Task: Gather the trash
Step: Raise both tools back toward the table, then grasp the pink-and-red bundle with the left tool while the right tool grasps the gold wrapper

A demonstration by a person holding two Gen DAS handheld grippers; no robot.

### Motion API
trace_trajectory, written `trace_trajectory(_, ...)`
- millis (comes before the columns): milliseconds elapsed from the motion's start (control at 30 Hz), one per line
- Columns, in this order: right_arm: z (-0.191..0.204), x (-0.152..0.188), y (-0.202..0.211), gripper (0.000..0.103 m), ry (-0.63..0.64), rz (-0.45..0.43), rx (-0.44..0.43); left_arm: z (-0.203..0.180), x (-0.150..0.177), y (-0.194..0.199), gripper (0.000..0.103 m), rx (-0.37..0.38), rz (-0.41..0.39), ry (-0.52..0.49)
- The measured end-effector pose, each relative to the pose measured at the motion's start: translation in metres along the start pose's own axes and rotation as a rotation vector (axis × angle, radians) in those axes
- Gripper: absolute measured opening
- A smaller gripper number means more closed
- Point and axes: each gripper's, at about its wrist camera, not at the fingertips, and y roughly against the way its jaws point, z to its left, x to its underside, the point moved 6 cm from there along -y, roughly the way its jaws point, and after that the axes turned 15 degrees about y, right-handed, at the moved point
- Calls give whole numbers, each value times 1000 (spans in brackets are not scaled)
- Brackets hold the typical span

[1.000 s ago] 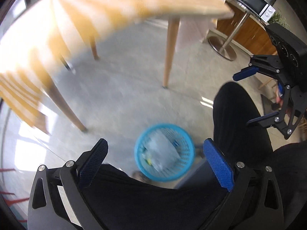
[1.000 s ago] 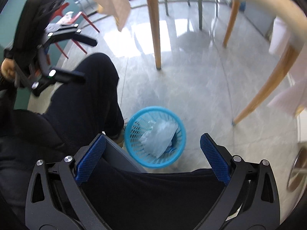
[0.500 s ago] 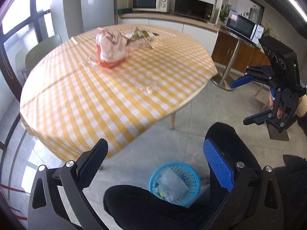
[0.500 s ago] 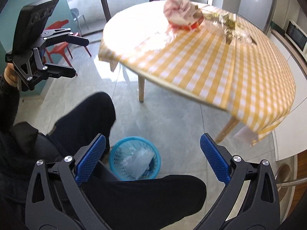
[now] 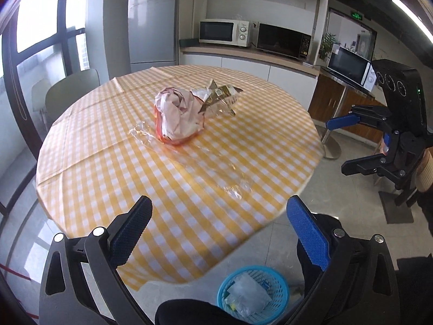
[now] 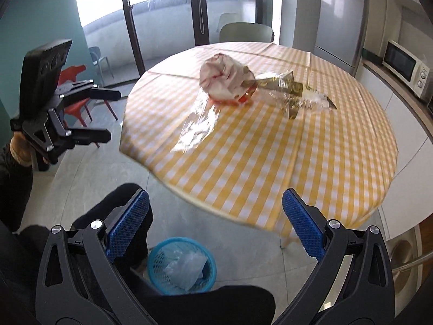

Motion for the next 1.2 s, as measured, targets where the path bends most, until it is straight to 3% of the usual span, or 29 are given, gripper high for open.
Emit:
trace_trajectory(100, -17, -15, -12, 94, -23, -17, 3, 6, -16, -16, 97, 4, 2, 23)
trace_trajectory(300, -63, -43, -54, 94, -23, -17, 117, 25, -48, -57, 97, -4, 17, 73)
trace_trajectory(400, -83, -55, -78, 94, 4, 4, 172, 33, -65, -78, 97, -53, 34, 66)
trace_trajectory(667, -115, -79, -143, 94, 10, 81, 173, 45, -84, -123, 93, -72, 99, 108)
trace_trajectory(700, -117, -79, -150, 94, 7, 95, 169, 45, -84, -127, 91, -66, 109, 112)
trace_trajectory(833, -122, -82, -163, 94, 3, 108, 170, 54, -80, -140, 58, -51, 151, 154)
trace_trajectory(867, -123, -81, -164, 92, -11, 107, 160, 57, -80, -140, 57, -42, 149, 172)
trace_trajectory(933, -128, -80, -167, 73, -42, 111, 140, 58, -79, -137, 47, -25, 141, 183)
trace_trajectory(967, -132, -79, -170, 57, -57, 117, 131, 59, -78, -135, 45, -27, 138, 182)
trace_trajectory(1000, -135, -77, -171, 45, -71, 122, 120, 59, -77, -132, 35, -25, 132, 176)
trace_trajectory(1033, -137, -75, -172, 39, -87, 126, 116, 60, -76, -126, 34, -22, 118, 177)
trace_trajectory(1067, -139, -73, -172, 22, -98, 125, 108, 60, -76, -121, 33, -19, 104, 183)
trace_trajectory(1200, -143, -69, -169, 2, -126, 101, 90, 62, -75, -98, 31, 10, 53, 208)
